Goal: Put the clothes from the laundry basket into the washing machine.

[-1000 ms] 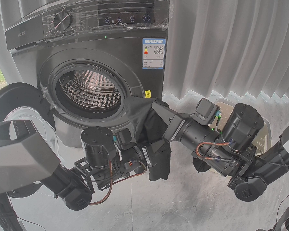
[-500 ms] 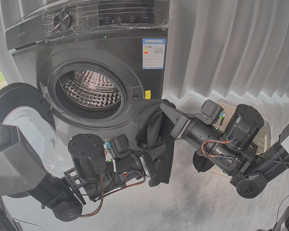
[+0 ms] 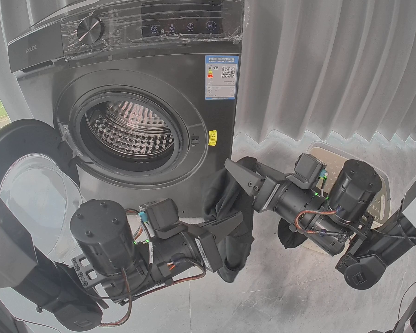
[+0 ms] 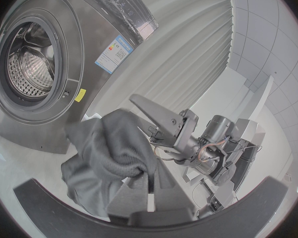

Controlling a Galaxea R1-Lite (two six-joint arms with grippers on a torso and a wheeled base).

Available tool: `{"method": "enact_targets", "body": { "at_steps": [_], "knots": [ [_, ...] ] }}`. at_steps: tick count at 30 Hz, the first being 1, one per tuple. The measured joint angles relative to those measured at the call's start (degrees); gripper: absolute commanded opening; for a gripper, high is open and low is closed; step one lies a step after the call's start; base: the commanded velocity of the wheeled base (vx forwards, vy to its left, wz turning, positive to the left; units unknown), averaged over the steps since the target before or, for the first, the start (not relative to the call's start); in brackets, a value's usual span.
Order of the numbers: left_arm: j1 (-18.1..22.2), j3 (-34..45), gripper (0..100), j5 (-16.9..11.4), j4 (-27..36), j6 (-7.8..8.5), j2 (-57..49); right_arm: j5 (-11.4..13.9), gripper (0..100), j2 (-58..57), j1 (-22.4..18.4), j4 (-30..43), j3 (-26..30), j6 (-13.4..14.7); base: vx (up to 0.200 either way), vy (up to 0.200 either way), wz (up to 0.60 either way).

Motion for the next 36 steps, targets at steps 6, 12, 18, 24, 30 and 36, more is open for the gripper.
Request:
{"method": "enact_targets", "body": {
  "at_steps": [6,12,18,24,30,36],
  "knots": [
    [0.0,0.0,0,0.2,-0.9,0.27,-0.3,0.7,100,0.0,-2.3,-3.5,3.5,-4.8,0.000,0.000,0.00],
    [0.4,-0.5,0,1.6,-1.1,2.88,-0.8,0.8,100,0.0,-5.4,-3.7,4.5,-5.6,0.000,0.000,0.00],
    [0.6,-1.3,0,5.8,-1.1,5.94,-1.0,0.8,100,-0.7,-7.8,-4.1,5.5,-6.2,0.000,0.000,0.00],
    [0.9,-2.4,0,10.1,-1.0,8.59,-1.1,0.9,100,-2.0,-9.2,-4.1,7.3,-6.3,0.000,0.000,0.00],
    [2.2,-2.9,0,10.5,-1.4,9.96,-1.3,1.7,100,-3.0,-9.7,-4.1,9.3,-6.4,0.000,0.000,0.00],
    [2.9,-3.8,0,10.4,-2.3,11.19,-2.2,4.6,100,-3.3,-9.9,-4.2,11.5,-7.0,0.000,0.000,0.00]
  ]
}}
